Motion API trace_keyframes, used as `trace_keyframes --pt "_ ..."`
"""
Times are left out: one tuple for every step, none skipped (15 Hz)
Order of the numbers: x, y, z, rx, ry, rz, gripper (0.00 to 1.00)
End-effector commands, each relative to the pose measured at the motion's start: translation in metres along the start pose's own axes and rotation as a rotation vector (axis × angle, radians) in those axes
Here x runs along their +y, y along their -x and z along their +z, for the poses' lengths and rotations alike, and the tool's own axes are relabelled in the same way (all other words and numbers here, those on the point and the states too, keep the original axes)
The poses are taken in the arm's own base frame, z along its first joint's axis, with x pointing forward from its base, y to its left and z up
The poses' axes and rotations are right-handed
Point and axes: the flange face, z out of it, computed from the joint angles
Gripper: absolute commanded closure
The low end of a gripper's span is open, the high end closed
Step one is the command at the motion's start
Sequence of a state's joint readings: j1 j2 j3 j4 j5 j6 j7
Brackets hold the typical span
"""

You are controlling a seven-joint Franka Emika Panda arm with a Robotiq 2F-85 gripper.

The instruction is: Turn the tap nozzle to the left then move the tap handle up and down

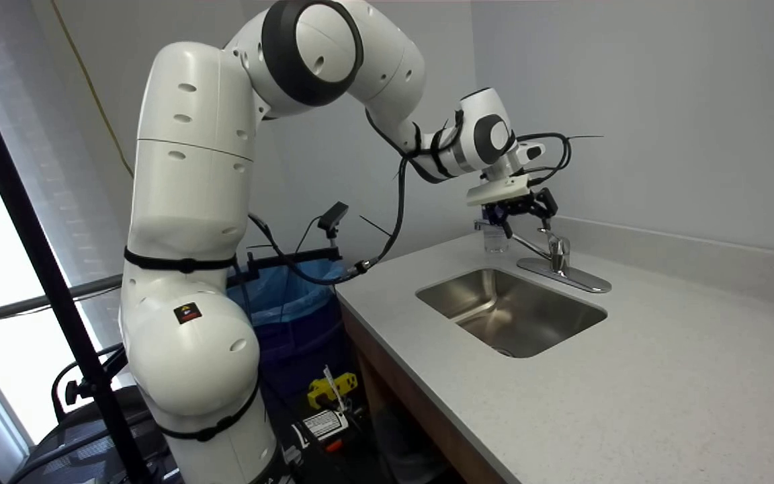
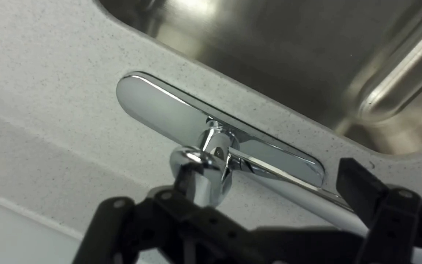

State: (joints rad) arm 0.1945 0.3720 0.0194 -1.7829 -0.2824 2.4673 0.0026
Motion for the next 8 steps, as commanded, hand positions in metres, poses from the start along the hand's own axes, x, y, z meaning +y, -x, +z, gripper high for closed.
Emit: trace_keyframes --pt "0.0140 0.0161 0.0021 0.061 0.083 0.000 0.00" --pt "0.0141 0.0128 0.0006 0.089 0.101 0.002 0.00" --pt "0.0141 0.0114 0.0006 0.105 0.112 0.008 0.00" --pt "0.0142 0.0100 -0.0002 0.121 0.125 0.014 0.00" --pt "0.0136 0.0096 -0.0002 0.129 0.133 0.020 0.00" --pt "0.0118 0.0094 -0.0002 0.137 0.143 0.027 0.00" --pt "0.0093 0.0090 -0.0006 0.147 0.153 0.031 0.00" --pt "0.0068 0.0082 -0.0015 0.160 0.167 0.031 0.00"
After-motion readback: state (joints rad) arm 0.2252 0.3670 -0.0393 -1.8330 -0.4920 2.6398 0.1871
